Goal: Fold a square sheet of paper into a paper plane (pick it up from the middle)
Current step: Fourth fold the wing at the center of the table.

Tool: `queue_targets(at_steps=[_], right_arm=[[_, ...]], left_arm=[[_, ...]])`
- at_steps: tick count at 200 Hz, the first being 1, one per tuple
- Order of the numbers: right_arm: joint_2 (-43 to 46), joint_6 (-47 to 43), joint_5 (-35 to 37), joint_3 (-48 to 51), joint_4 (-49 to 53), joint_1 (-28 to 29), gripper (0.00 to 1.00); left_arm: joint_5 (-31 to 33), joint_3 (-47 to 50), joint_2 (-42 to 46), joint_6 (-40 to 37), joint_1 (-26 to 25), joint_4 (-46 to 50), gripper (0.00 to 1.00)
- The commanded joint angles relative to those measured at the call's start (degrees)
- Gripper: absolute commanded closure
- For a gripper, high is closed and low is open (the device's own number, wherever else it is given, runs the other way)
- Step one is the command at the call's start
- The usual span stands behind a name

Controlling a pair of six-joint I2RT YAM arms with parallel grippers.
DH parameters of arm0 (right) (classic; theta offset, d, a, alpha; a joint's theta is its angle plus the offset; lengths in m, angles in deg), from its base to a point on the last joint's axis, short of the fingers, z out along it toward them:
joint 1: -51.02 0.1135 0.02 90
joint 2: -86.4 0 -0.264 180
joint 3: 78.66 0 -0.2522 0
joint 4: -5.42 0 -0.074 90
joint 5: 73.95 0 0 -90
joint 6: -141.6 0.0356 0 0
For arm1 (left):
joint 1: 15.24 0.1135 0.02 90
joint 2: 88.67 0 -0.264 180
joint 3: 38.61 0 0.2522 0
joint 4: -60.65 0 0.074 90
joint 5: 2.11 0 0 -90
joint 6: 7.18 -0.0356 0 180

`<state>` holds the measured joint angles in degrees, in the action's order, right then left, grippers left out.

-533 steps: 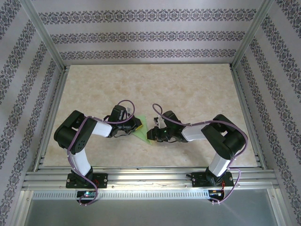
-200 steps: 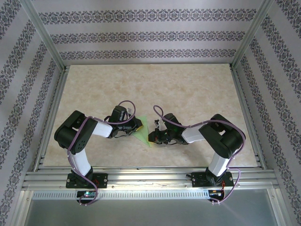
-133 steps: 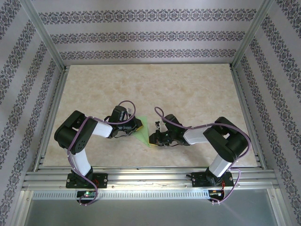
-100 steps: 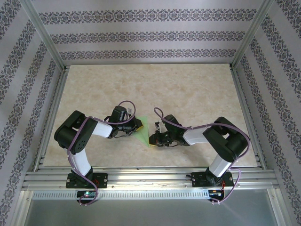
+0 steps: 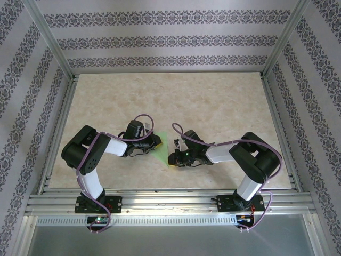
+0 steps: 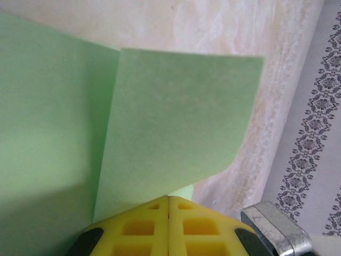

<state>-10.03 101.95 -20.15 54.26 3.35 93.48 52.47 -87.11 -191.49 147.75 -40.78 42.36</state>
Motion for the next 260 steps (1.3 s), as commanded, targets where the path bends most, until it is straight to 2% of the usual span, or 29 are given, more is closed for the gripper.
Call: queue_targets(at_steps=[1, 26, 61, 83, 100, 161, 189, 225, 260], right_arm=[[1.5, -2.9, -0.2, -0.3, 9.4, 1.5, 0.91], [1.5, -3.8, -0.4, -0.8, 10.9, 1.6, 0.91], [-0.1, -3.9, 1.4, -0.3, 11.6, 1.7, 0.97], [-0.2, -3.9, 2.3, -0.6, 12.3, 1.8, 0.95], [0.8, -3.9, 2.4, -0.9, 12.4, 1.7, 0.91], [10.4, -2.3, 1.8, -2.3, 11.6, -1.0, 0.84], [11.3, -2.2, 2.5, -3.7, 11.9, -1.5, 0.8], [5.8, -0.9, -0.4, -8.0, 9.2, 0.0, 0.91], [0.8, 0.3, 0.1, -11.4, 9.0, 0.5, 0.94]], left_arm=[[1.8, 1.3, -1.7, 0.3, -0.5, 1.6, 0.94], [1.6, 1.2, -2.1, 0.5, -0.5, 1.3, 0.95], [1.6, 1.1, -2.1, 0.6, -0.5, 1.1, 0.95], [1.6, 1.3, -2.0, 0.6, -0.5, 1.1, 0.95], [1.6, 1.3, -2.0, 0.6, -0.5, 1.1, 0.95], [2.2, 1.3, -1.1, -0.9, -0.5, 3.3, 0.96], [2.1, 1.3, -1.3, -1.1, -0.5, 3.3, 0.97], [2.0, 1.3, -1.4, -1.0, -0.5, 3.0, 0.97], [1.9, 1.3, -1.2, -1.0, -0.5, 3.0, 0.97]])
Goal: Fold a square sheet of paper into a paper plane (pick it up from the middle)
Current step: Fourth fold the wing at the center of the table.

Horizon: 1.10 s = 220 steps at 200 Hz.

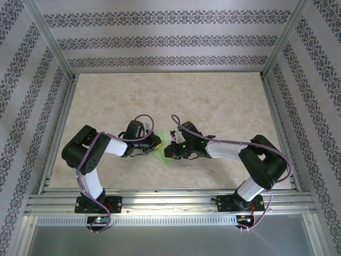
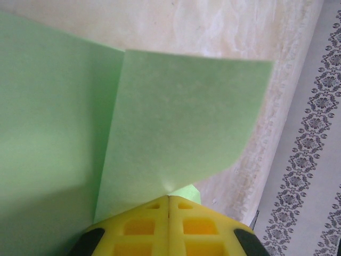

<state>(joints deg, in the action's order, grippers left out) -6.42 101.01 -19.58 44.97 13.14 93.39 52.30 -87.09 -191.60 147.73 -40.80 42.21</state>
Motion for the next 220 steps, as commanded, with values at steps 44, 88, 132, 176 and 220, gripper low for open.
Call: queue_targets(at_steps=[44, 88, 132, 176, 220], right_arm=[[-7.8, 1.7, -0.3, -2.1, -1.4, 0.9, 0.95], [-8.1, 2.3, -1.1, 1.1, -3.4, 1.4, 0.95], [-8.2, 3.2, -0.9, 3.8, -4.5, 2.4, 0.95], [-6.7, 4.1, 0.2, 7.3, -5.6, 3.2, 0.95], [-4.1, 3.9, 1.2, 9.6, -4.6, 3.4, 0.95]], left_arm=[[2.1, 1.3, -1.0, -0.9, -0.5, 3.2, 0.97], [2.3, 1.5, -0.9, -1.0, -0.5, 3.4, 0.97], [2.4, 1.6, -0.9, -0.7, -0.5, 2.9, 0.97], [2.6, 2.0, -0.9, -0.6, -0.5, 3.0, 0.97], [3.1, 2.2, -0.8, -0.6, -0.5, 3.2, 0.97]])
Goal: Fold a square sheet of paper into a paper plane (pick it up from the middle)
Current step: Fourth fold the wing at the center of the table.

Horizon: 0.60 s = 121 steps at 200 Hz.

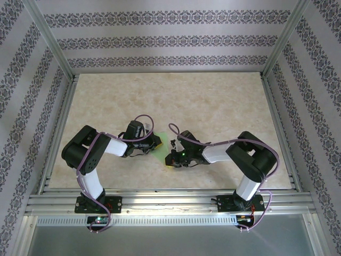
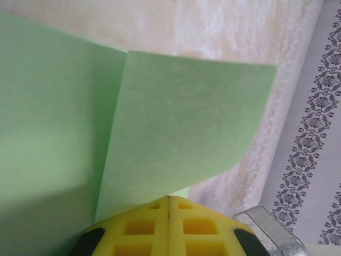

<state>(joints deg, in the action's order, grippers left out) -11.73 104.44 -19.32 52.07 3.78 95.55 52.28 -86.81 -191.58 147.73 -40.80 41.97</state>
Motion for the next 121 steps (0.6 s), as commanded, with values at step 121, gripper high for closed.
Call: queue_targets(at_steps=[121], right_arm=[[15.0, 0.6, -0.9, 2.0, 9.5, 0.2, 0.97]], left_arm=[[3.9, 2.2, 0.1, -0.5, -0.5, 4.2, 0.97]])
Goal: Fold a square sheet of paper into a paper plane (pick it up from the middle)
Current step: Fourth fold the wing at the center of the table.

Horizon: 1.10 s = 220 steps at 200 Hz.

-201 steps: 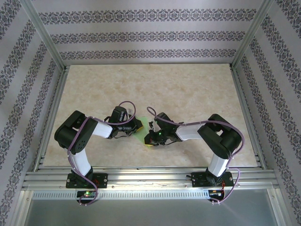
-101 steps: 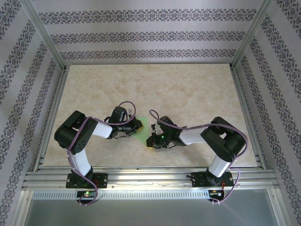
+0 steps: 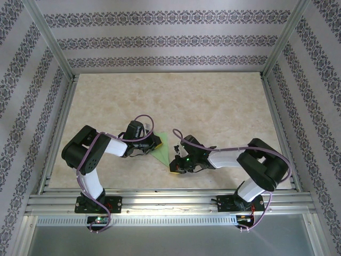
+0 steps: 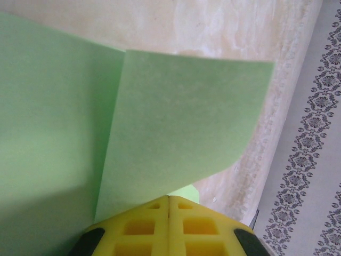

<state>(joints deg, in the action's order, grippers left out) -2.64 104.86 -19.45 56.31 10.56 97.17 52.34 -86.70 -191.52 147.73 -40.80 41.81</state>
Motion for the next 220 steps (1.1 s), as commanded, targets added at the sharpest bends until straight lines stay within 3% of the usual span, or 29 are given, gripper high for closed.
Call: queue_targets(at_steps=[1, 35, 134, 220], right_arm=[[6.0, 0.1, -0.7, -2.4, 3.0, -1.5, 0.97], [4.0, -0.5, -2.2, -5.2, 2.1, -5.1, 0.97], [-10.6, -2.3, 0.8, -18.9, 7.0, -2.8, 0.99], [-17.1, -3.3, 1.6, -16.3, 5.9, -3.2, 1.0]], left_arm=[[3.9, 2.1, 0.1, -0.5, -0.5, 4.3, 0.97], [5.8, 3.2, 1.4, 0.7, -1.0, 3.5, 0.97], [7.0, 3.9, 2.2, 1.2, -1.9, 3.2, 0.97], [7.0, 4.0, 2.3, 1.3, -2.0, 2.9, 0.97]])
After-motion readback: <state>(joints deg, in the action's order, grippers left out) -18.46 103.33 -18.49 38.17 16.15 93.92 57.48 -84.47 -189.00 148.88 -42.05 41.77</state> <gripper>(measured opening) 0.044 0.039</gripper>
